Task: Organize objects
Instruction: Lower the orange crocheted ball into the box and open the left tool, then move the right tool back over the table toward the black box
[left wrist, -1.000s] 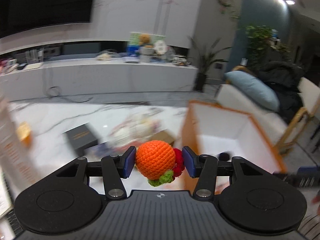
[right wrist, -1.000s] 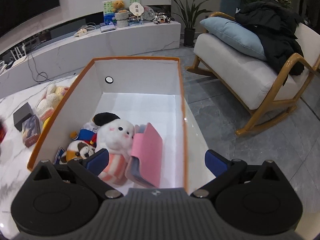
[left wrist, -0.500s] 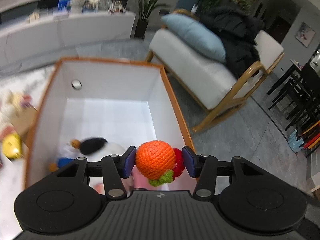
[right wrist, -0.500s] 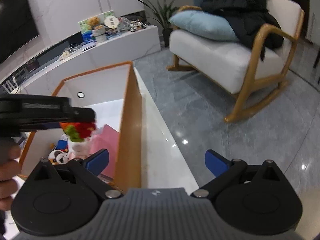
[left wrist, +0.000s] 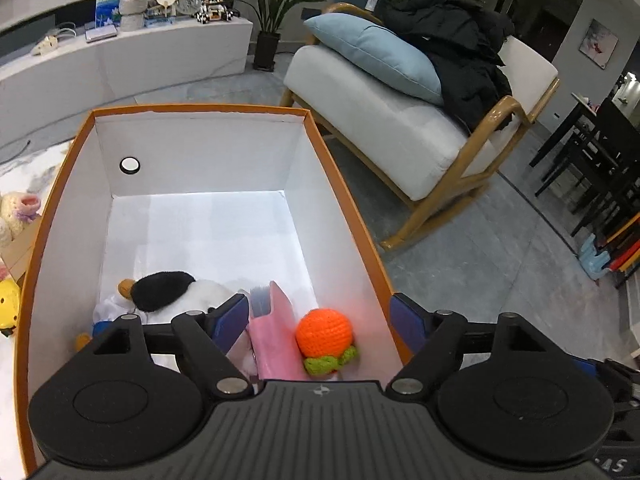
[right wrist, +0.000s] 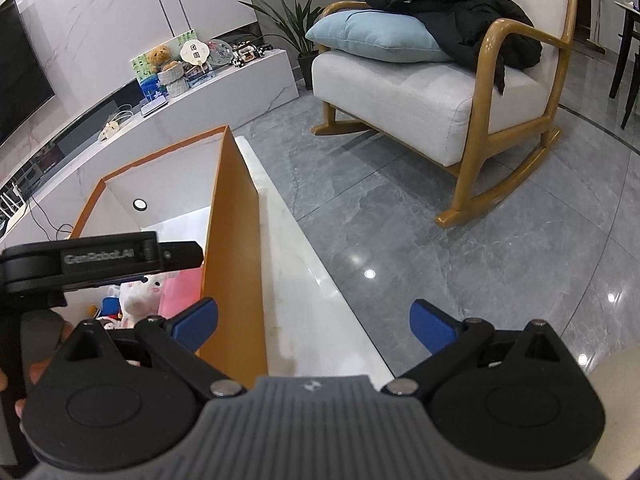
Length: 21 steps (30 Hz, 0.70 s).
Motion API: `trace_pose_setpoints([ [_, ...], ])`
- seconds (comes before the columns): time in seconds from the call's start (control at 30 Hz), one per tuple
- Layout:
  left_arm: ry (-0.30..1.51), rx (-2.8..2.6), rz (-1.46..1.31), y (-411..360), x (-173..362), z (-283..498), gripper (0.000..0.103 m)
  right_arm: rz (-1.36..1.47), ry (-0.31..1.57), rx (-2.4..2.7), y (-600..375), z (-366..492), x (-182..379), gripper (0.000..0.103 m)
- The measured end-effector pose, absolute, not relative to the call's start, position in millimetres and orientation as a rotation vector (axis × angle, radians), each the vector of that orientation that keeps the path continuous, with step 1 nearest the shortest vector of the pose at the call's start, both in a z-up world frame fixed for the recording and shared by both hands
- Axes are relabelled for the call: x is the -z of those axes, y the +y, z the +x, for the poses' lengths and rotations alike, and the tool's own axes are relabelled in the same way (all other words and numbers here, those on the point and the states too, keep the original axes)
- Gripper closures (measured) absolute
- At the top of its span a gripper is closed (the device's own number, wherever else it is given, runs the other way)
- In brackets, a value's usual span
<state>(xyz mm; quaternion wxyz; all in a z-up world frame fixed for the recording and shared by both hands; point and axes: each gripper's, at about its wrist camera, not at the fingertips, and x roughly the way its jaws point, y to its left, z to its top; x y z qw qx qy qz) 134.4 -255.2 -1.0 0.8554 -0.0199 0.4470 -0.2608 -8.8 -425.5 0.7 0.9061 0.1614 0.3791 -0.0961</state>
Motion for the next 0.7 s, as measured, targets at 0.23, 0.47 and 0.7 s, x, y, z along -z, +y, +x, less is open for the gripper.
trace_pose_setpoints([
  [0.23, 0.843, 0.530, -0.009, -229, -23, 115, 0.012, 0.341, 0.757, 0.138, -420, -10, -5, 0.001],
  [0.47, 0.728, 0.241, -0.026, -122, -31, 56, 0.012, 0.267, 0.701, 0.022, -393, -13, -22, 0.001],
  [0.7, 0.691, 0.028, -0.019, -48, -9, 30, 0.013, 0.174, 0.670, -0.257, -312, -6, -41, 0.001],
])
